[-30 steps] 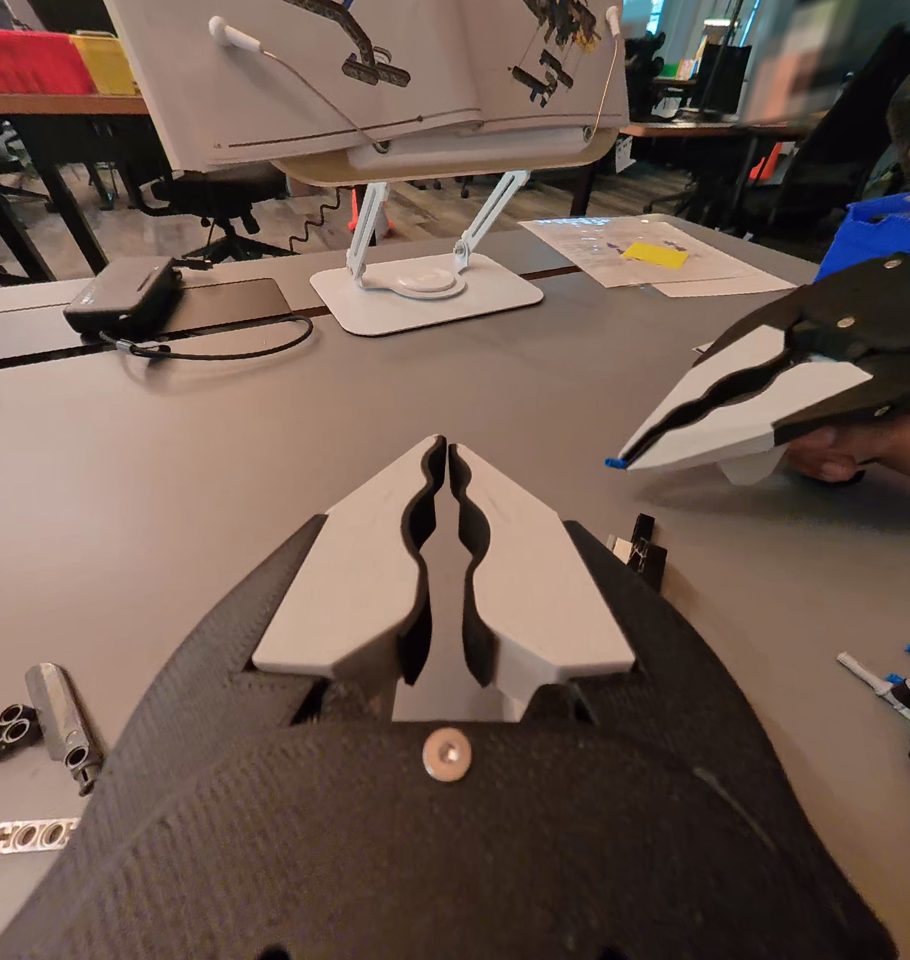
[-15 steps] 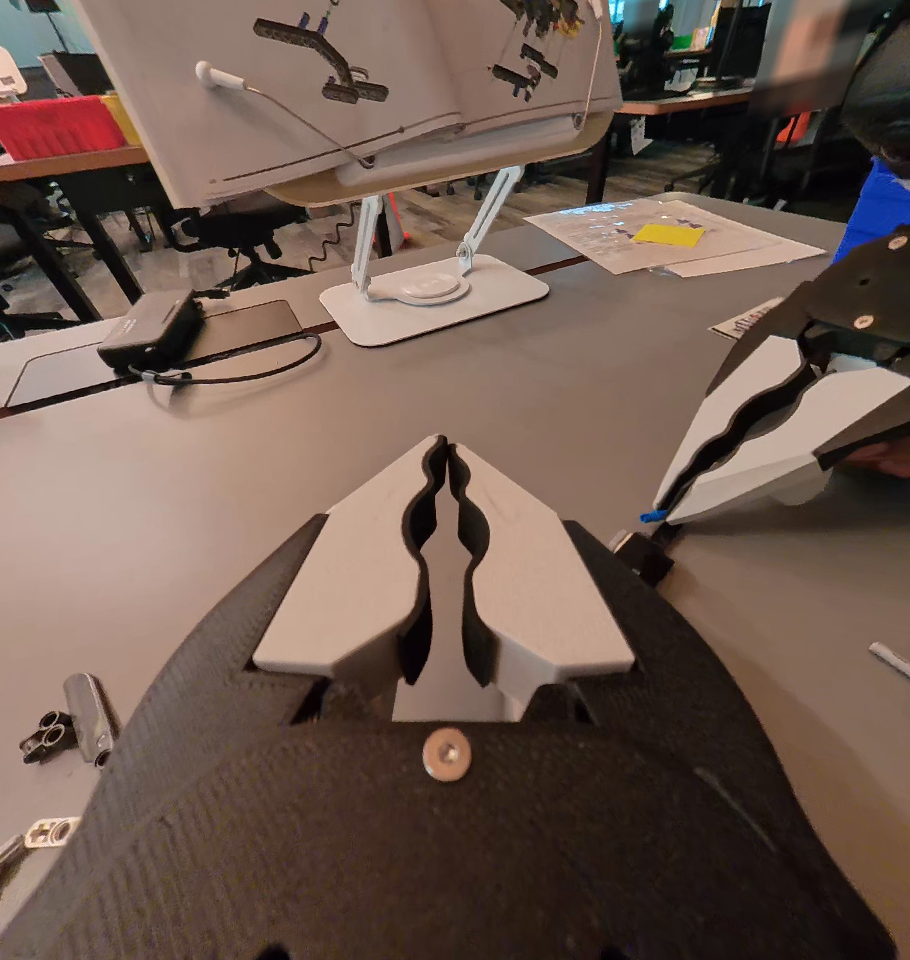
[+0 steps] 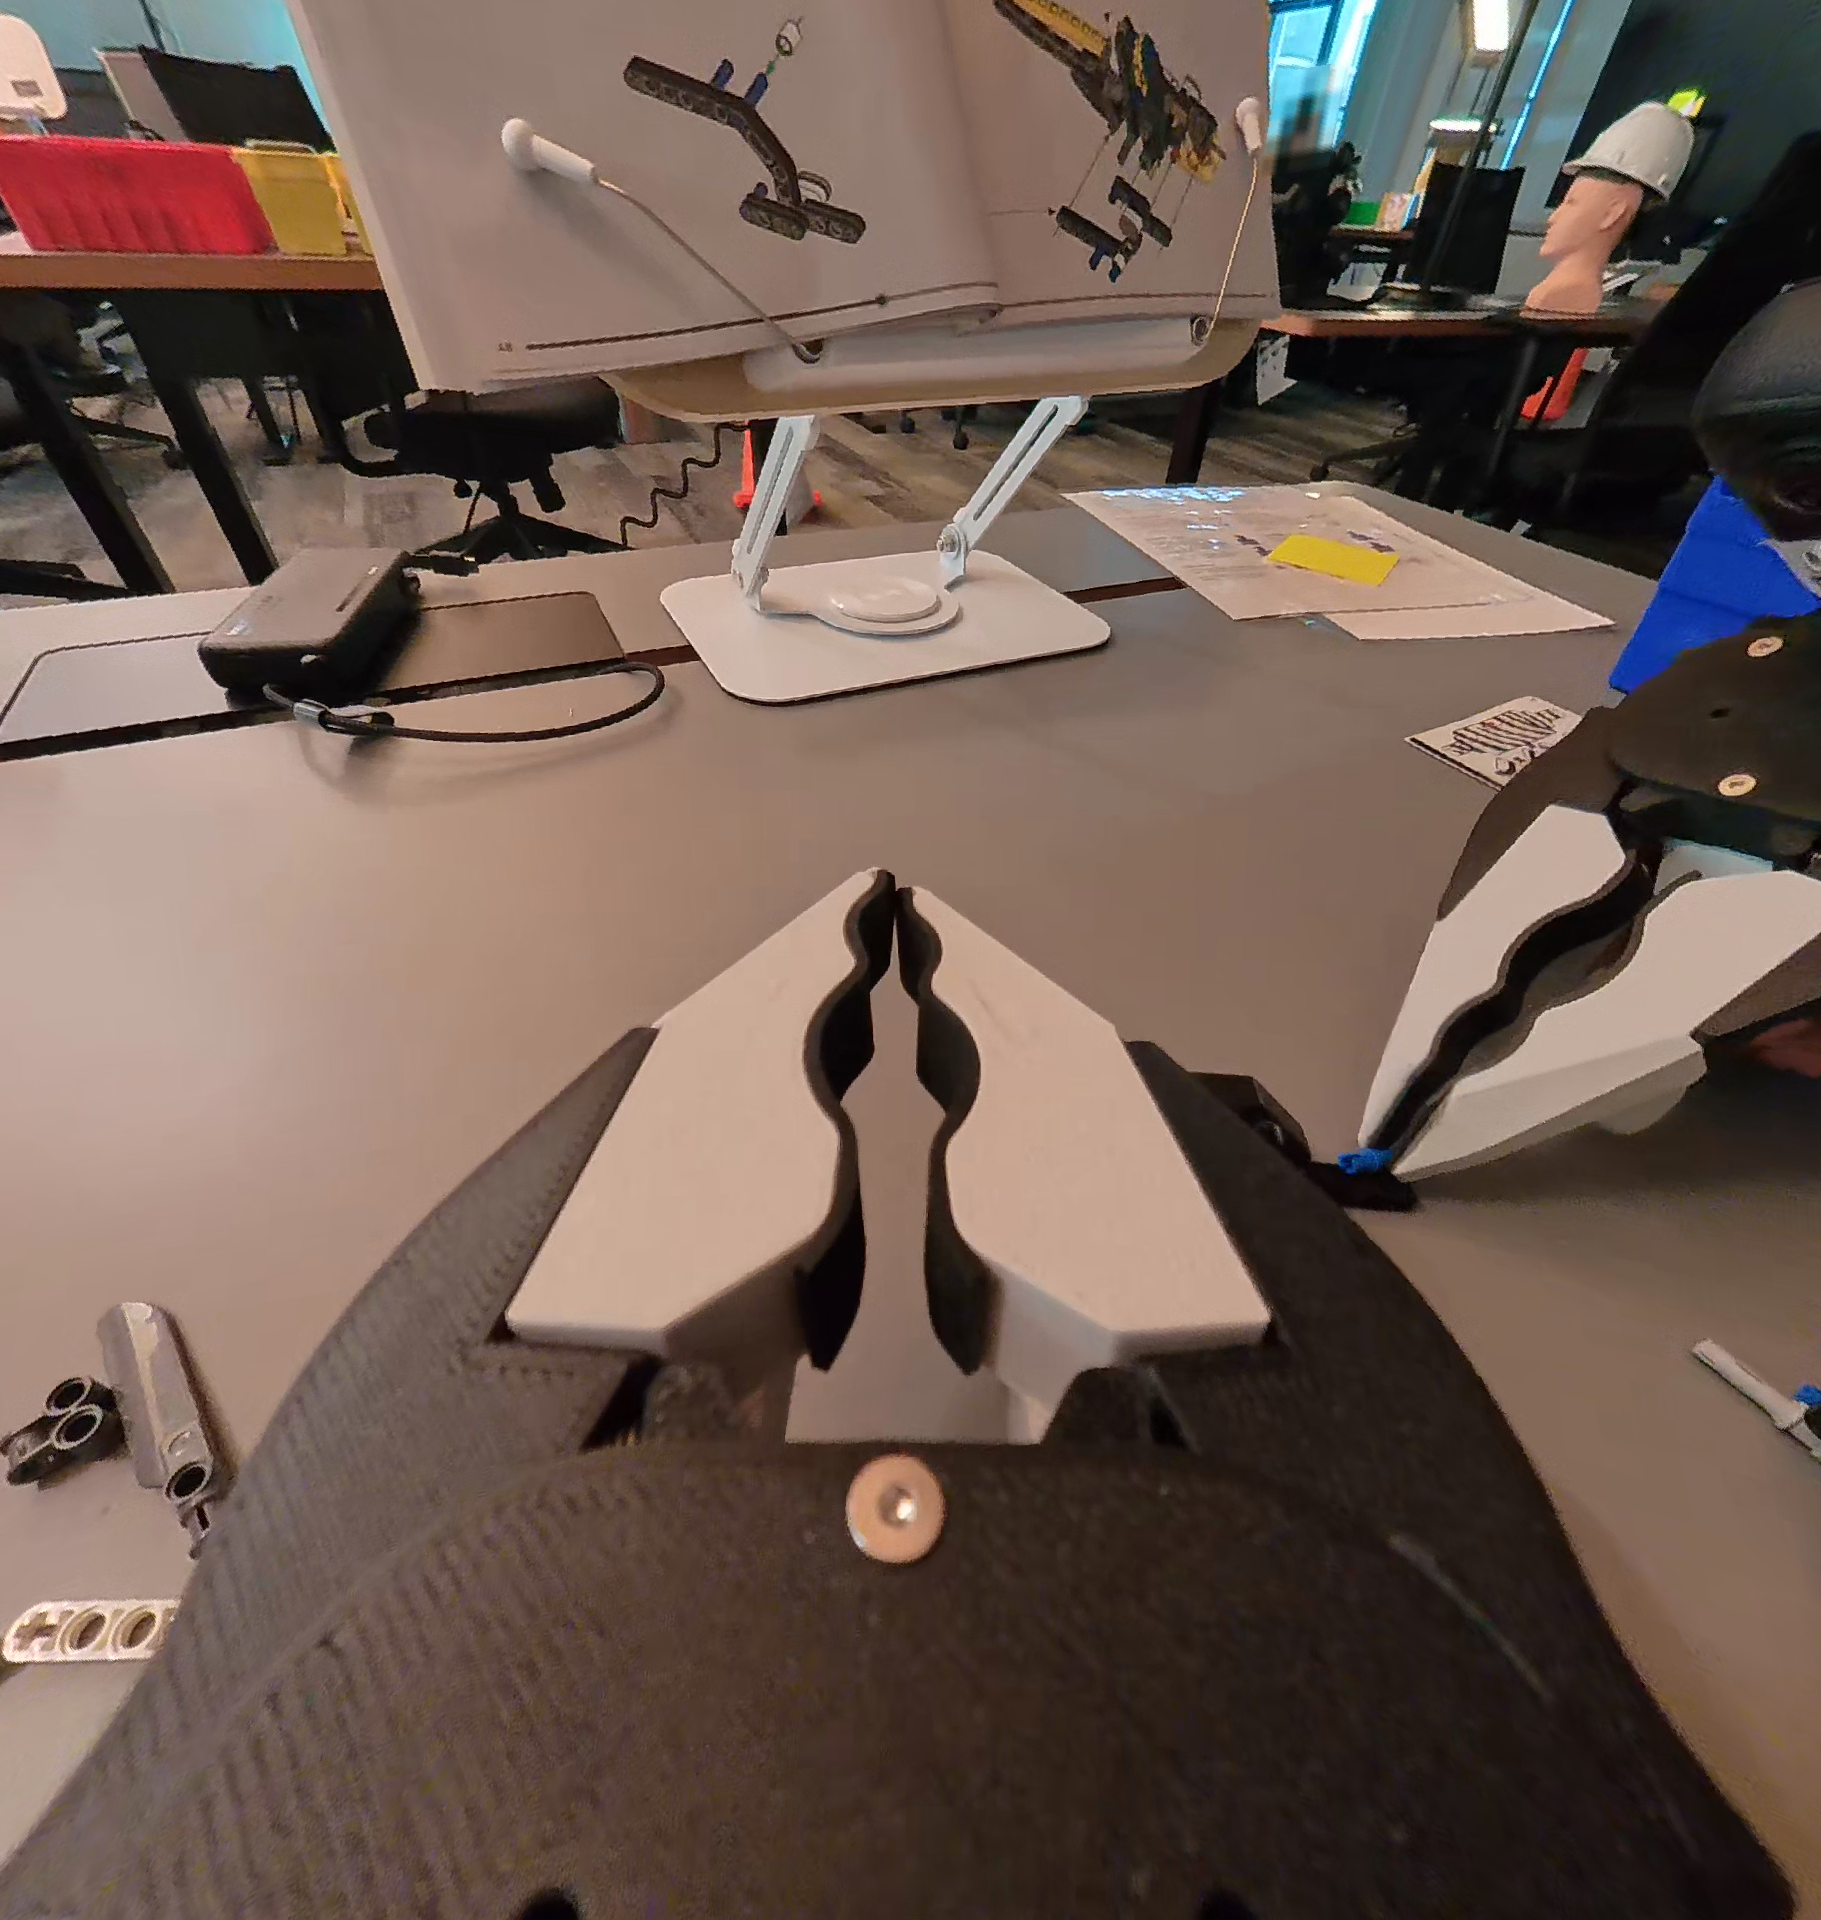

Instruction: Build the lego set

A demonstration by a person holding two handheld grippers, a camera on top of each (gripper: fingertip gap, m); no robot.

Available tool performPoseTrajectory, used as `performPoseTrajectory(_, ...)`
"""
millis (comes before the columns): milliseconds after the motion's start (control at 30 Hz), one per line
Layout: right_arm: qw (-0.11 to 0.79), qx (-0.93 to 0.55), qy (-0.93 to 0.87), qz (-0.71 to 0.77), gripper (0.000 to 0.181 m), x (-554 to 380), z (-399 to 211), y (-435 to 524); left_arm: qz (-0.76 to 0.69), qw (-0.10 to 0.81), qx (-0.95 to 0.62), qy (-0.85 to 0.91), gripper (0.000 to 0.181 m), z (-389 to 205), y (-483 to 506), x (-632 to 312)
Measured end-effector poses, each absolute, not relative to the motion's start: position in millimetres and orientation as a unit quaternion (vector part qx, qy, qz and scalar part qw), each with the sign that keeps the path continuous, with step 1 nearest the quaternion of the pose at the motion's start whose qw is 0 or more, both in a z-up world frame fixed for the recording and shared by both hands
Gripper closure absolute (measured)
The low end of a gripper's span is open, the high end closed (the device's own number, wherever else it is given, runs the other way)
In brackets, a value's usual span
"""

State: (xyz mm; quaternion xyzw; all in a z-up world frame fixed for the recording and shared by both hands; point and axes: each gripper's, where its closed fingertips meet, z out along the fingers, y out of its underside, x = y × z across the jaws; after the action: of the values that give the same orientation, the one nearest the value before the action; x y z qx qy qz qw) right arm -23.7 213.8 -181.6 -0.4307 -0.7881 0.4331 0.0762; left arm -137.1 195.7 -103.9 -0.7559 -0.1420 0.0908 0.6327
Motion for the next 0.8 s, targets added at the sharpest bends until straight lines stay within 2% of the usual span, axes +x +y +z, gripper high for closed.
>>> performPoseTrajectory(267, 0.045, -0.416, -0.794, 0.441, 0.179, -20, -182, 197, 0.087, 0.633, -0.756, -0.144, 0.181, -104, 196, -138)
performPoseTrajectory(800, 0.043, -0.414, -0.789, 0.453, 0.178, -17, -178, 200, 0.079, 0.639, -0.751, -0.146, 0.181, -102, 194, -137)
